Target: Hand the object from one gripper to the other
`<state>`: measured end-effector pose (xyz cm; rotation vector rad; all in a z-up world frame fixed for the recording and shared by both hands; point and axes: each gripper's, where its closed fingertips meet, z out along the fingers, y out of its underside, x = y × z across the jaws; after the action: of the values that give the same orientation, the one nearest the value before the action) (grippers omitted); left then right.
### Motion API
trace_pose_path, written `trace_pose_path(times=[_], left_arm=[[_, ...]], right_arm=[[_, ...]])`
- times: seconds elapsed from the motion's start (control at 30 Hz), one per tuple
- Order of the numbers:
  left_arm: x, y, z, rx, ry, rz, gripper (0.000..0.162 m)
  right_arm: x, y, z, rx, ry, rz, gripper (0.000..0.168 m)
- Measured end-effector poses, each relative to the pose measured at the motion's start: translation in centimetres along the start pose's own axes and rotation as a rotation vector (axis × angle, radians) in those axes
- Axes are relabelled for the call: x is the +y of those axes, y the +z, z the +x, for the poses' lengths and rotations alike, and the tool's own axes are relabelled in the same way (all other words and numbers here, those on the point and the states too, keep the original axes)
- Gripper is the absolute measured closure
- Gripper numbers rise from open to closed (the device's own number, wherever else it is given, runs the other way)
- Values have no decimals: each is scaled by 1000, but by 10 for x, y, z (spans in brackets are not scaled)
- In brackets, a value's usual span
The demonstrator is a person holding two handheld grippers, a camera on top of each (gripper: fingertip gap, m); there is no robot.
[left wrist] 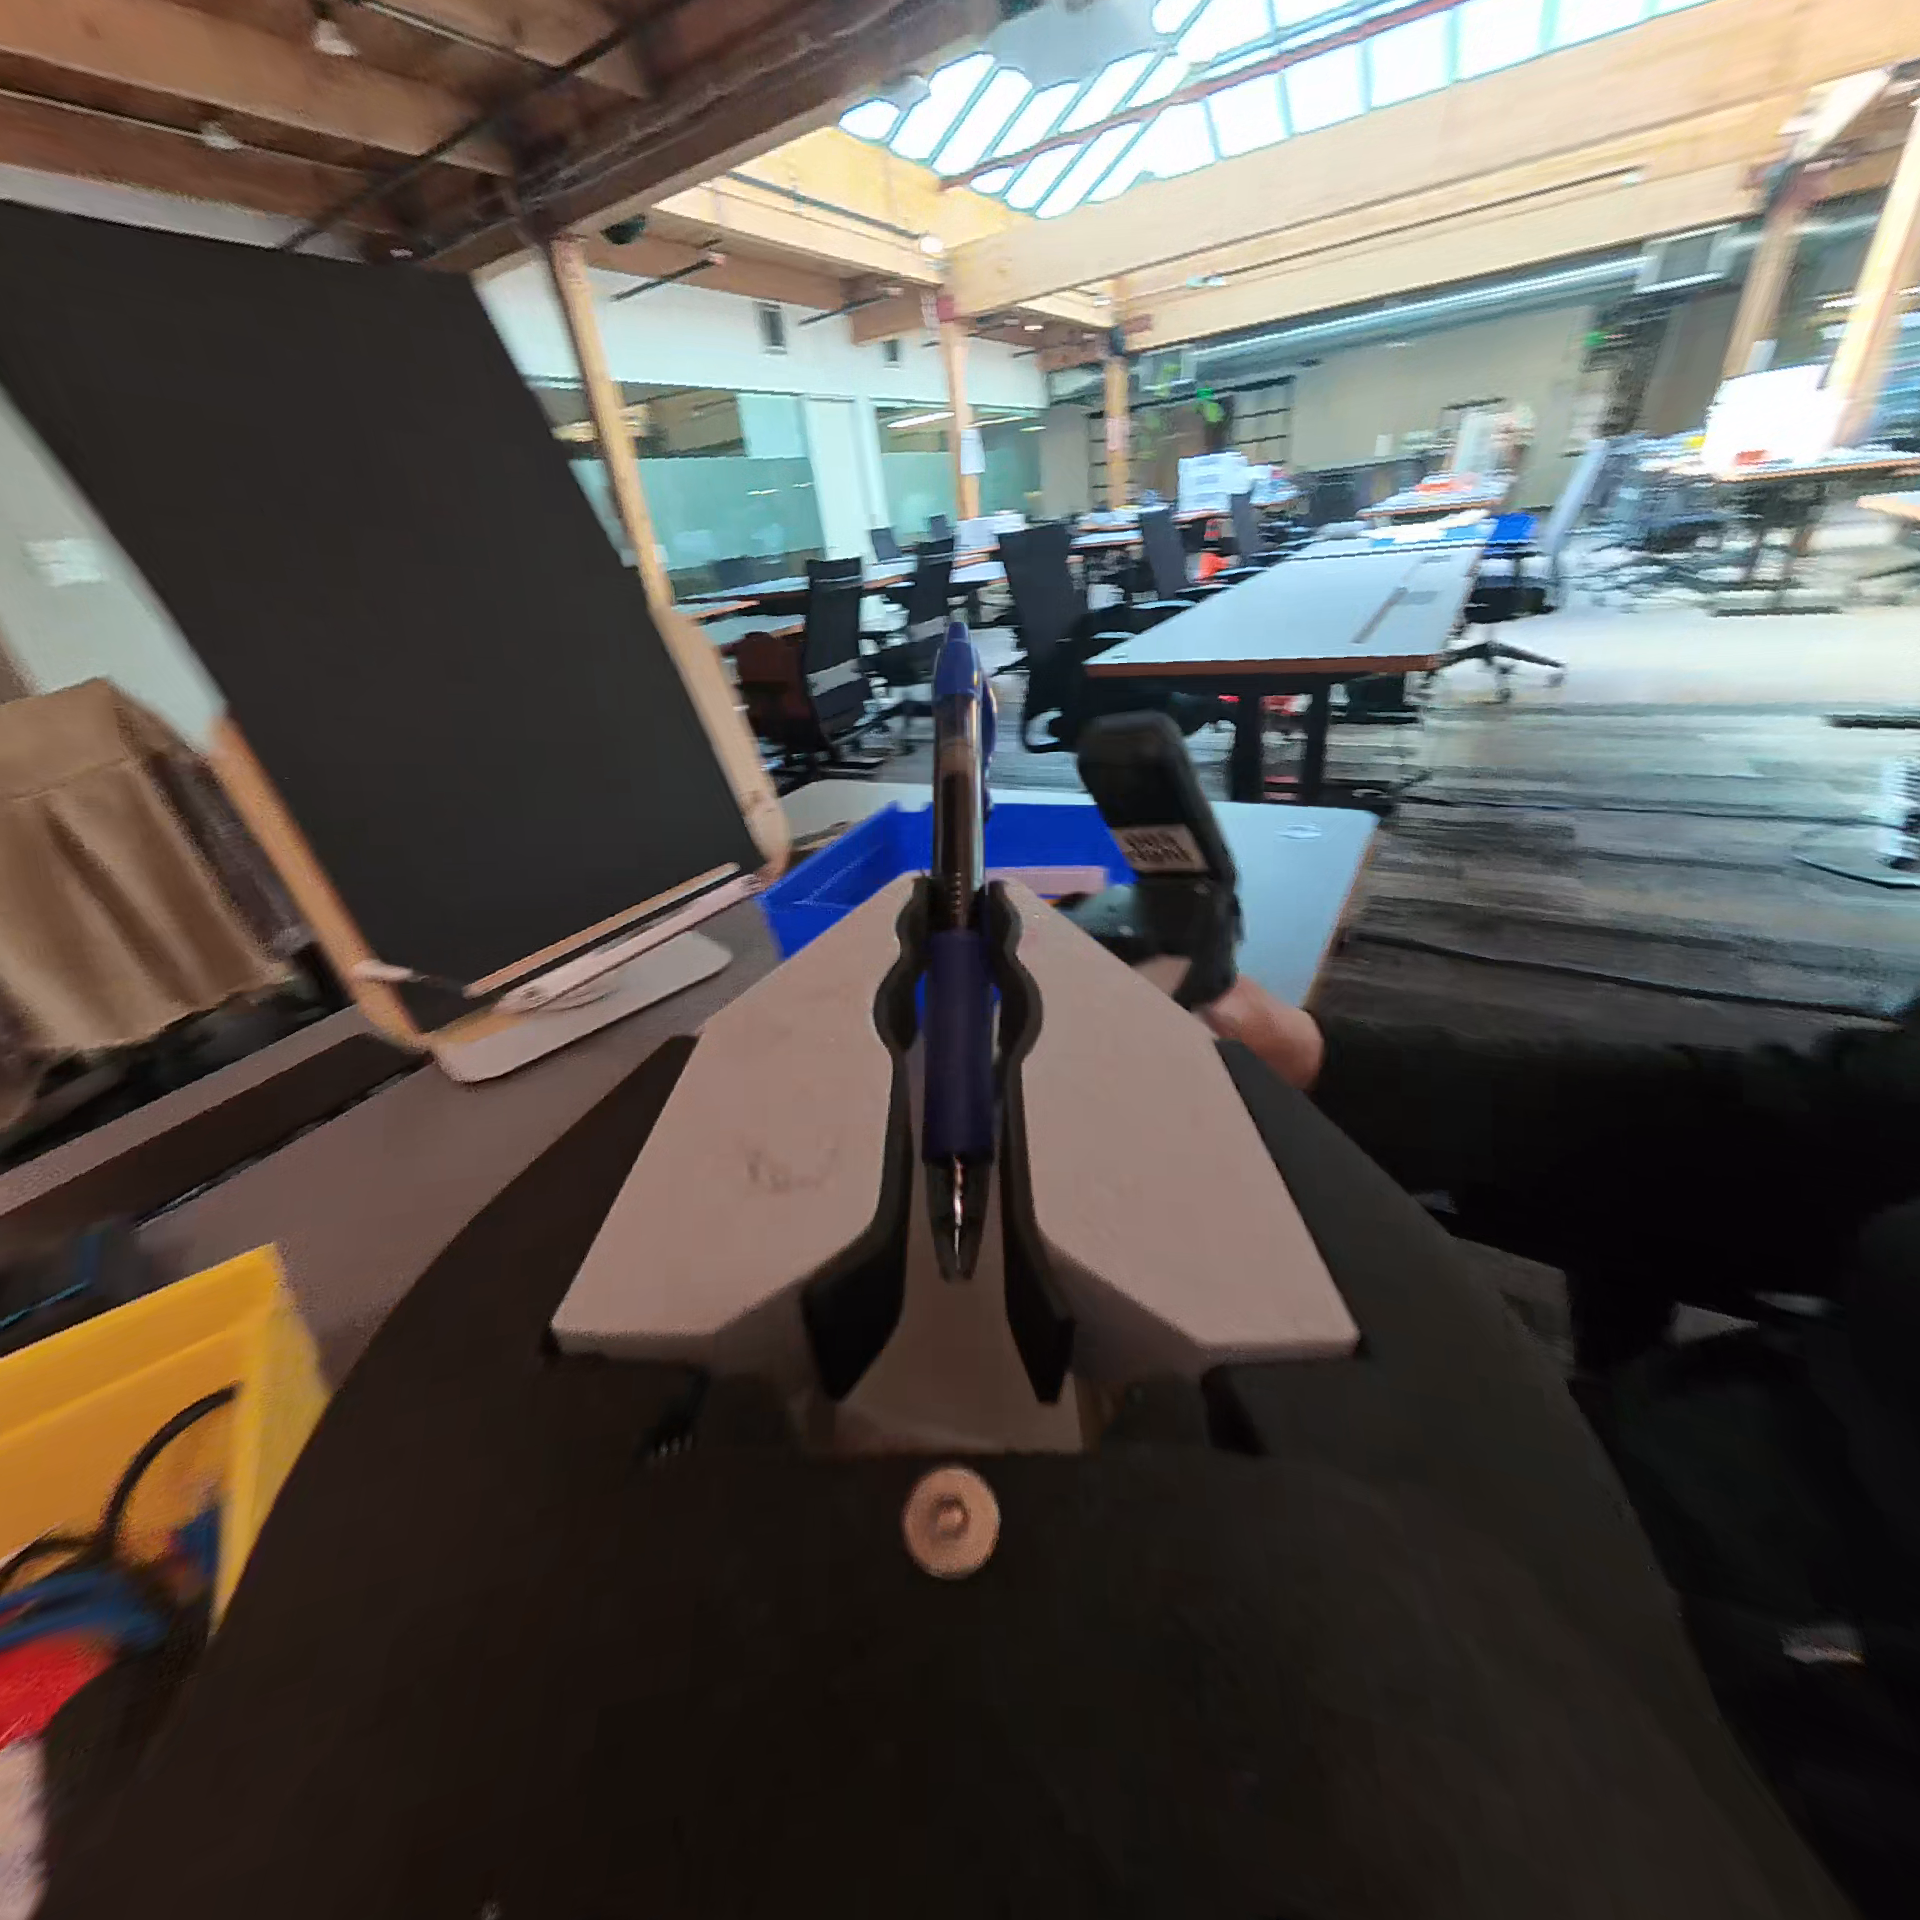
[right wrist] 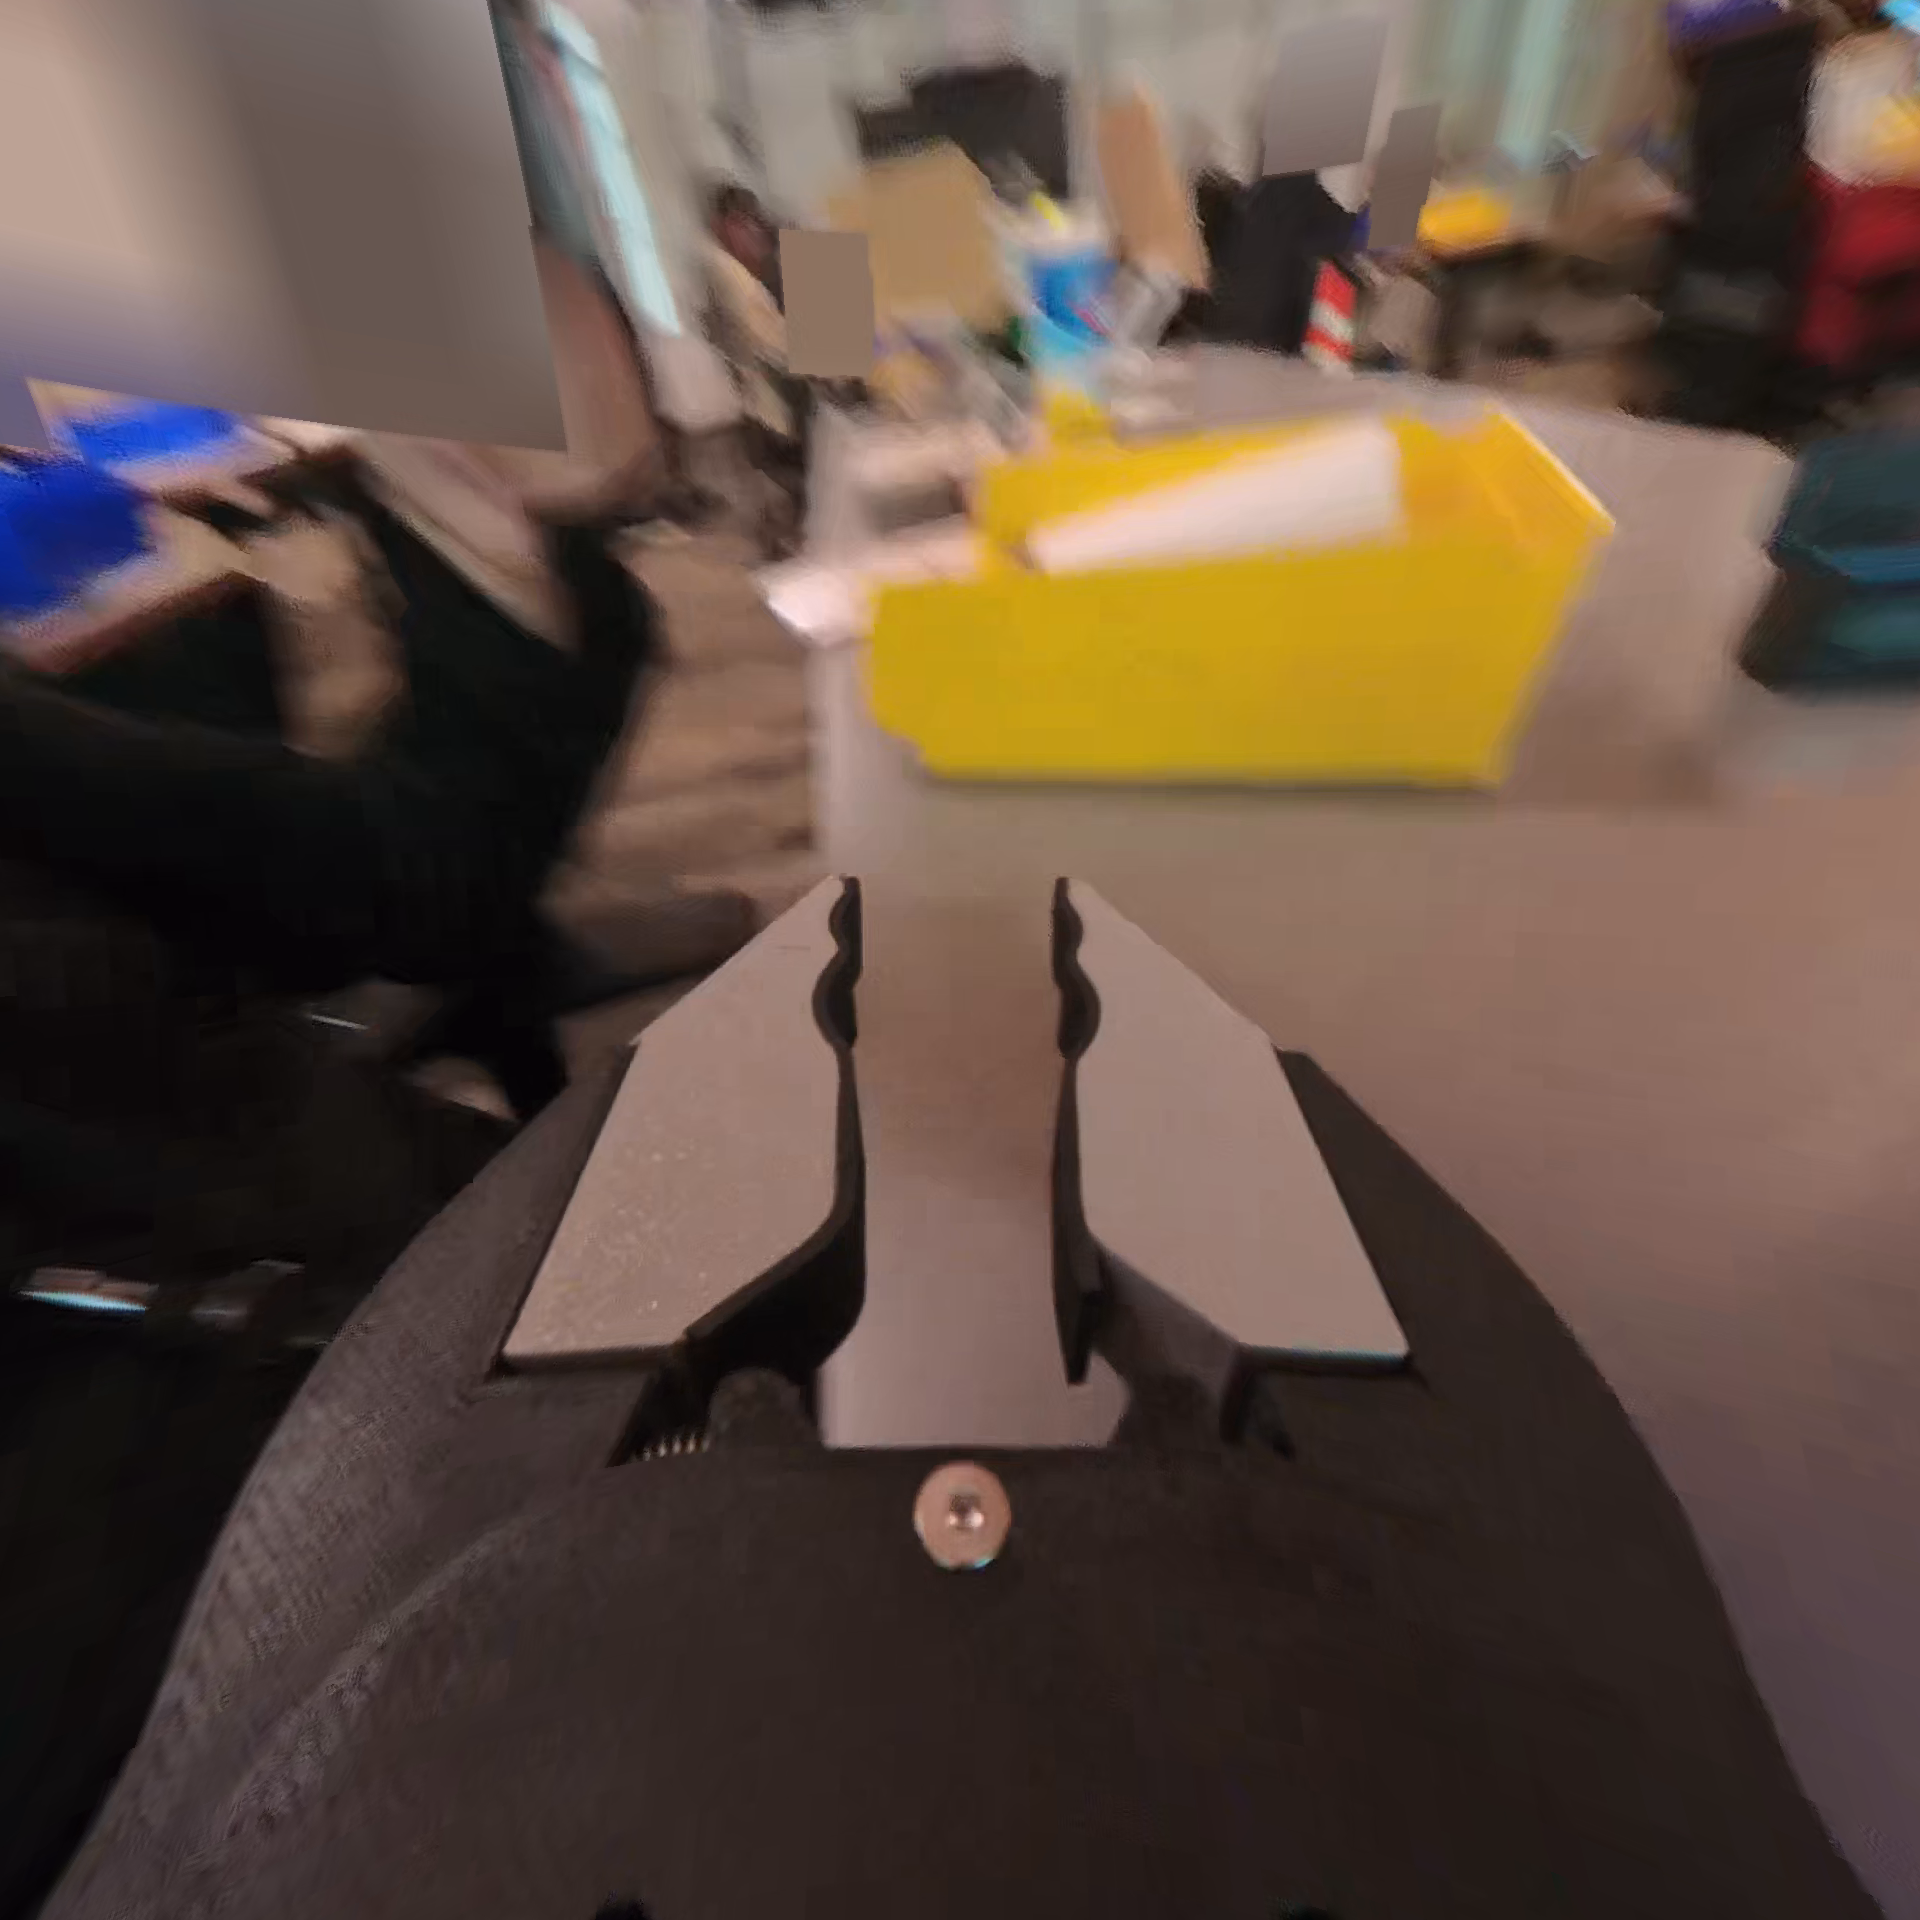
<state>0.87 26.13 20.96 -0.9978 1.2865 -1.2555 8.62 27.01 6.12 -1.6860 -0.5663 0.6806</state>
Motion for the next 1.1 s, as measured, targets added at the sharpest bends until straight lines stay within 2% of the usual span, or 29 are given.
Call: trace_pose_path(times=[0.03,0.07,0.13,0.2,0.27,0.33,0.43,0.6,0.7,0.77,0.83,0.9,1.0,1.1], left_arm=[[-2,6,14,47,-8,8,153],[-4,11,27,88,-25,19,154],[-8,20,49,155,-52,56,153],[-5,30,59,165,-50,60,154],[0,41,66,171,-40,50,153],[2,50,74,206,-51,58,154],[15,60,72,166,-18,1,153],[46,63,53,39,71,-102,151],[92,63,33,-10,113,-317,110],[116,60,23,3,27,-429,103],[118,57,30,119,-127,-426,104],[103,55,39,259,-309,-348,105],[87,53,34,346,-507,-253,122],[94,54,39,405,-578,-278,117]], right_arm=[[-22,-5,-23,-82,2,58,140],[-42,-11,-39,-119,3,93,138],[-78,-24,-65,-172,29,166,118],[-109,-41,-98,-301,49,262,116],[-127,-48,-110,-318,47,325,117],[-131,-43,-109,-264,30,319,132],[-135,-38,-107,-206,4,293,158],[-121,-24,-89,2,-199,202,161],[-107,-19,-70,136,-310,168,161],[-96,-19,-52,238,-370,113,161],[-89,-24,-34,347,-440,67,162],[-86,-34,-18,494,-581,38,161],[-89,-46,-15,699,-952,-7,161],[-101,-58,-18,979,-1359,-37,162]])
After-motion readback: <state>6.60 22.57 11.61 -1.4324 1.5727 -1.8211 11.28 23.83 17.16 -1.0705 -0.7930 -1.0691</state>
